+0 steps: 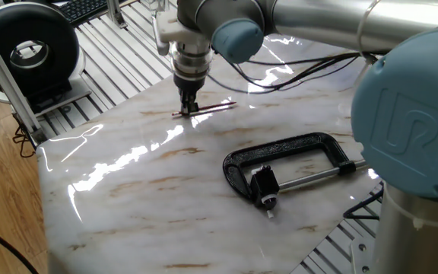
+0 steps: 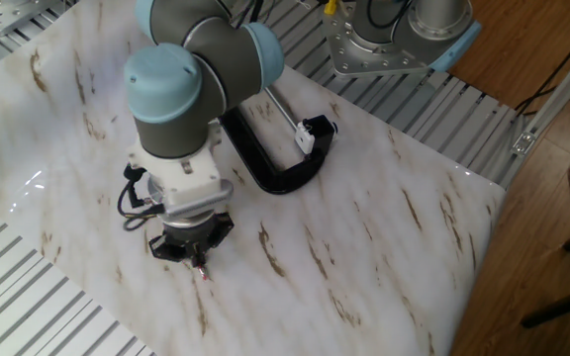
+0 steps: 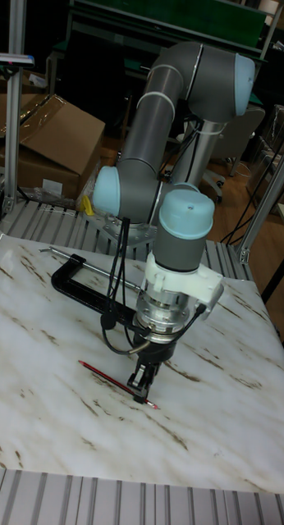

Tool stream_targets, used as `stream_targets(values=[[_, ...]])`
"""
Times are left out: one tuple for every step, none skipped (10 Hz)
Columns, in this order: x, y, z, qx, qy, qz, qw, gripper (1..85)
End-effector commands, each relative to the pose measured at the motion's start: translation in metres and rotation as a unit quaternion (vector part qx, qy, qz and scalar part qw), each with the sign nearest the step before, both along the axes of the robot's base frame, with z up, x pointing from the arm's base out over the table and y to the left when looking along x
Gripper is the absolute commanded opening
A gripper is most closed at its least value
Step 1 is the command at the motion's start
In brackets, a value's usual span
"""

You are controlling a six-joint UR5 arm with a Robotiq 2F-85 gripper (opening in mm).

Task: Insert the pencil into the pencil sharpener

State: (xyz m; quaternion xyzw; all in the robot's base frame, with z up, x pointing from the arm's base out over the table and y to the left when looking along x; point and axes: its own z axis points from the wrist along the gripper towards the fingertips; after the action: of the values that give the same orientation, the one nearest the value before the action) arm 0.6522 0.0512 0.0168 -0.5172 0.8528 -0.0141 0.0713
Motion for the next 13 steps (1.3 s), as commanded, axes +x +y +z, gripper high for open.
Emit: stream_targets(values=[[0.016,-0.026,0.038,-0.014,0.003,-0.068,0.9976,1.0],[0.017,-0.03,0.05,-0.011,0.017,-0.126,0.9919,1.0],[0.022,-0.039,0.06,-0.022,0.02,-0.173,0.9845,1.0],[0.031,-0.049,0.068,-0.032,0.017,-0.252,0.967,1.0],[0.033,-0.043,0.066,-0.009,0.03,-0.329,0.944,1.0],[0.038,-0.033,0.061,0.02,0.039,-0.39,0.92,1.0],[0.044,-0.036,0.055,0.025,0.038,-0.431,0.9014,1.0],[0.051,-0.035,0.053,0.038,0.032,-0.471,0.8809,1.0],[0.055,-0.036,0.054,0.042,0.024,-0.481,0.8753,1.0],[0.057,-0.037,0.054,0.043,0.019,-0.488,0.8718,1.0],[0.055,-0.045,0.054,0.026,0.016,-0.492,0.8703,1.0],[0.047,-0.047,0.053,0.016,0.027,-0.503,0.8636,1.0],[0.043,-0.043,0.053,0.021,0.037,-0.518,0.8545,1.0]])
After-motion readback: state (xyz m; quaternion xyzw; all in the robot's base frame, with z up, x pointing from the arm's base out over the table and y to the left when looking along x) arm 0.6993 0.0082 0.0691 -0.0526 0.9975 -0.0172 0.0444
